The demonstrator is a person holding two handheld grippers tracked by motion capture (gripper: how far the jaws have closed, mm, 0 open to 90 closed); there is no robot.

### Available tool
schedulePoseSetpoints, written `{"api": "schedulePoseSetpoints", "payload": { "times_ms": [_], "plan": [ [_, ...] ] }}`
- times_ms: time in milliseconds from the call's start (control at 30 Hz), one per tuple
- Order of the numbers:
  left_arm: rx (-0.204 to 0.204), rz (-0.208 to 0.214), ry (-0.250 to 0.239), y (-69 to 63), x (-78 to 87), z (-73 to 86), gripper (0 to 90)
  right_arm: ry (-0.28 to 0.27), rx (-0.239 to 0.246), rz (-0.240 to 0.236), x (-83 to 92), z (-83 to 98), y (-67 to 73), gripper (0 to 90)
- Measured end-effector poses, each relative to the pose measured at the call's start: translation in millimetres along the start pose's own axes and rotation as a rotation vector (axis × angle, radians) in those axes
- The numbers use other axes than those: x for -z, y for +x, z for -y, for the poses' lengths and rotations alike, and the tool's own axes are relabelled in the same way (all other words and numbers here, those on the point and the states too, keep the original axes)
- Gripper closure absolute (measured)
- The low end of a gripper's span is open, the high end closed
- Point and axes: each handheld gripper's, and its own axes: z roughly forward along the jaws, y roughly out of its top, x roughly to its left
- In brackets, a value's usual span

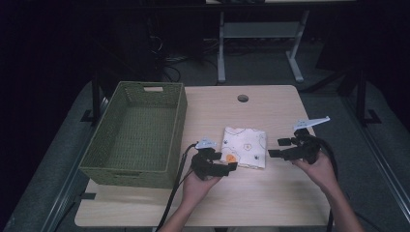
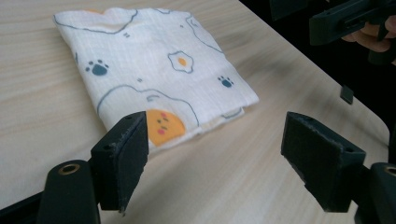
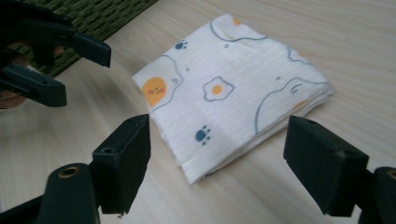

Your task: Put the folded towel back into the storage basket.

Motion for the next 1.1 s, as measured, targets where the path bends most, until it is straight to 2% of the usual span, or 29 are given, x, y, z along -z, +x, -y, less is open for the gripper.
{"api": "schedulePoseSetpoints", "payload": {
  "times_ms": [100, 333, 500, 567, 700, 800, 1100],
  "plan": [
    [0.007, -0.015, 0.010, 4.1, -5.4, -3.0, 24.3, 0.008, -0.010, 0.007, -4.2, -7.7, -6.5, 22.8],
    [0.060, -0.016, 0.019, 16.6, -16.2, -7.5, 28.7, 0.047, -0.040, -0.003, -20.1, -19.3, -17.3, 22.8],
    [0.078, -0.046, 0.035, 24.8, -24.4, -13.3, 31.2, 0.057, -0.048, 0.003, -30.2, -27.8, -23.1, 24.7],
    [0.087, -0.065, 0.035, 27.8, -26.9, -14.0, 35.1, 0.057, -0.065, 0.006, -34.2, -30.5, -26.7, 26.0],
    [0.124, -0.092, 0.051, 35.9, -32.3, -12.5, 41.8, 0.074, -0.077, 0.037, -44.9, -32.5, -33.2, 31.5],
    [0.142, -0.098, 0.060, 40.3, -35.9, -10.9, 44.7, 0.079, -0.093, 0.048, -52.7, -33.6, -36.6, 34.9],
    [0.138, -0.100, 0.093, 42.4, -42.1, -7.8, 54.0, 0.114, -0.121, 0.117, -74.4, -32.2, -45.8, 38.1]
  ]
}}
